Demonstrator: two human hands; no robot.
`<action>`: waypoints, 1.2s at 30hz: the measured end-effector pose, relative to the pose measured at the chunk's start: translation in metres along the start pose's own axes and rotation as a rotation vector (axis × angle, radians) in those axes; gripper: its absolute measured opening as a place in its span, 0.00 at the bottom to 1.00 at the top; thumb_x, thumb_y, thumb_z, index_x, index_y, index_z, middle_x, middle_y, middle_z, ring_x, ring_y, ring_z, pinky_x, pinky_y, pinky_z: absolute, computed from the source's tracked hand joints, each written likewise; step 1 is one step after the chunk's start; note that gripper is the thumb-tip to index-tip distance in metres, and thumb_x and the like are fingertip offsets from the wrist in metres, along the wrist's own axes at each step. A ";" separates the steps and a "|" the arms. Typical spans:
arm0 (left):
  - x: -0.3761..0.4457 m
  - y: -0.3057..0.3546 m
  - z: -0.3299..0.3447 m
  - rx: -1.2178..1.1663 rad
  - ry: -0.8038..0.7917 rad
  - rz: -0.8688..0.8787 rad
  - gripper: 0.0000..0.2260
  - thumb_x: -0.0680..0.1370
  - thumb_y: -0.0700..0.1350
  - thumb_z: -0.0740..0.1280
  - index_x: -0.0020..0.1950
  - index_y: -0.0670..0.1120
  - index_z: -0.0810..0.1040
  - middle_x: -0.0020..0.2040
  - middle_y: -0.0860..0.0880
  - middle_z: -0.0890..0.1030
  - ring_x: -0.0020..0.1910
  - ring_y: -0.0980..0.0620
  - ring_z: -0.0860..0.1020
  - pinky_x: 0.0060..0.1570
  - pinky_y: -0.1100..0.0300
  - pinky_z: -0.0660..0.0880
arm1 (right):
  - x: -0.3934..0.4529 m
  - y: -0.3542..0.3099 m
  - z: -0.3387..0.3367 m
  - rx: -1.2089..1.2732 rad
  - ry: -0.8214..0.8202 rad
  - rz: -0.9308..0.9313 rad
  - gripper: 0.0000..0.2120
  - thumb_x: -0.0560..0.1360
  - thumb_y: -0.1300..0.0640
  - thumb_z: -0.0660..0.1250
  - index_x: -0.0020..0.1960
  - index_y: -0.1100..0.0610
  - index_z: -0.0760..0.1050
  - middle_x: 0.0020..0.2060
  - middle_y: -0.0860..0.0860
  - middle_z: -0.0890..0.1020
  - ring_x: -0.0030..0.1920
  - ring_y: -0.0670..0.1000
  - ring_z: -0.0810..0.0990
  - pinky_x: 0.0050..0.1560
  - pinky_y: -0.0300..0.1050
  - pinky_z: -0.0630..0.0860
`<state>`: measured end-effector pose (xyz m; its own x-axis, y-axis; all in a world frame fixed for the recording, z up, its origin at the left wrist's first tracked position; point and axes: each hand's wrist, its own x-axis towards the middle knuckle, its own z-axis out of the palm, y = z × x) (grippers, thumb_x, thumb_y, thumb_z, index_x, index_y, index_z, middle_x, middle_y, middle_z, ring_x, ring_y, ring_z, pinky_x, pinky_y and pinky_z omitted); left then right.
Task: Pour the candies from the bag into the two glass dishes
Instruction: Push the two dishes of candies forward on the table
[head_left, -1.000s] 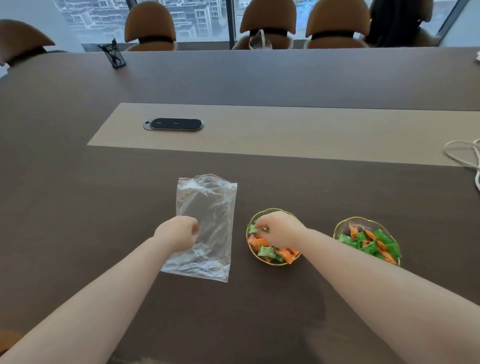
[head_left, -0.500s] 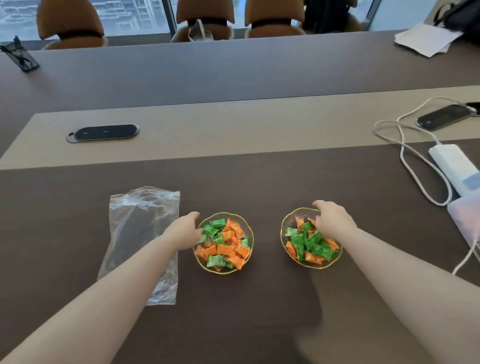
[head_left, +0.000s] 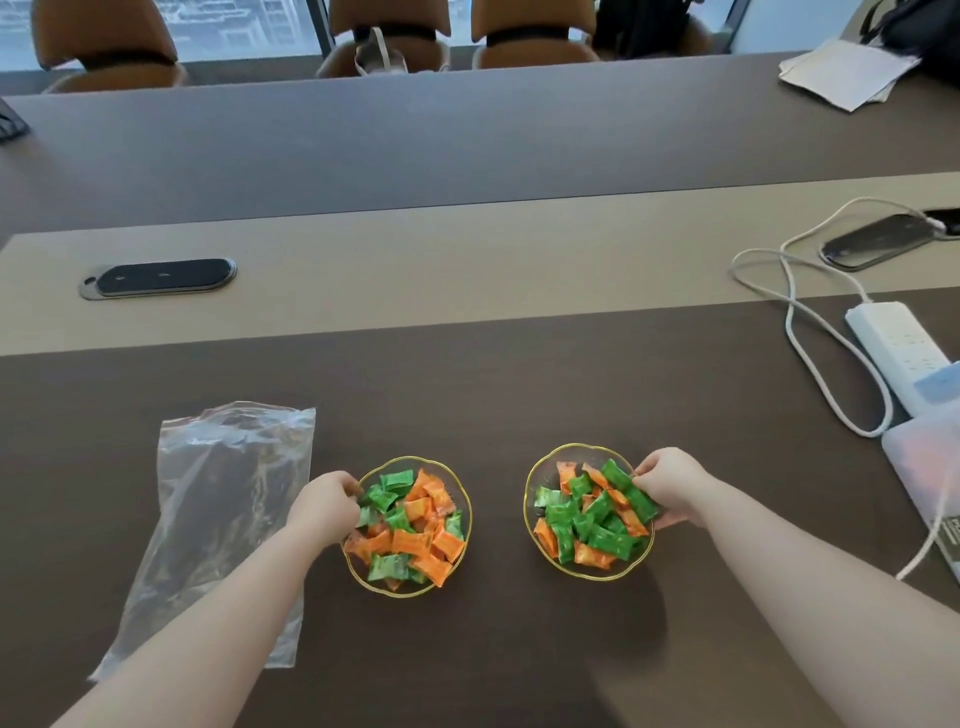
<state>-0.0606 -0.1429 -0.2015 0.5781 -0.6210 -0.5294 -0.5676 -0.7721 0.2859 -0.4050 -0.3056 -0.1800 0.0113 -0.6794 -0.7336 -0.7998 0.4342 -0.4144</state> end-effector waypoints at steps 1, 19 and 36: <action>0.001 -0.001 0.000 -0.052 -0.001 -0.018 0.11 0.74 0.37 0.60 0.49 0.46 0.80 0.49 0.43 0.82 0.43 0.42 0.81 0.42 0.51 0.82 | 0.000 -0.001 -0.001 0.011 -0.005 -0.008 0.07 0.73 0.63 0.65 0.50 0.63 0.75 0.45 0.61 0.80 0.44 0.61 0.83 0.43 0.57 0.83; 0.094 0.115 -0.055 -1.022 0.019 -0.183 0.07 0.77 0.31 0.58 0.44 0.39 0.74 0.41 0.41 0.79 0.37 0.47 0.80 0.35 0.51 0.81 | 0.099 -0.112 -0.054 0.848 0.171 -0.053 0.07 0.76 0.70 0.59 0.53 0.64 0.69 0.50 0.64 0.78 0.43 0.60 0.82 0.35 0.55 0.80; 0.227 0.205 -0.065 -1.264 0.085 -0.253 0.08 0.77 0.29 0.57 0.53 0.37 0.70 0.54 0.37 0.78 0.48 0.41 0.81 0.45 0.50 0.79 | 0.220 -0.191 -0.068 1.043 0.258 0.009 0.14 0.74 0.72 0.55 0.53 0.62 0.75 0.54 0.60 0.81 0.49 0.59 0.83 0.31 0.49 0.80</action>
<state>-0.0074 -0.4516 -0.2108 0.6491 -0.4100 -0.6407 0.4811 -0.4313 0.7633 -0.2906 -0.5779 -0.2255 -0.2169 -0.7253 -0.6534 0.1087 0.6472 -0.7545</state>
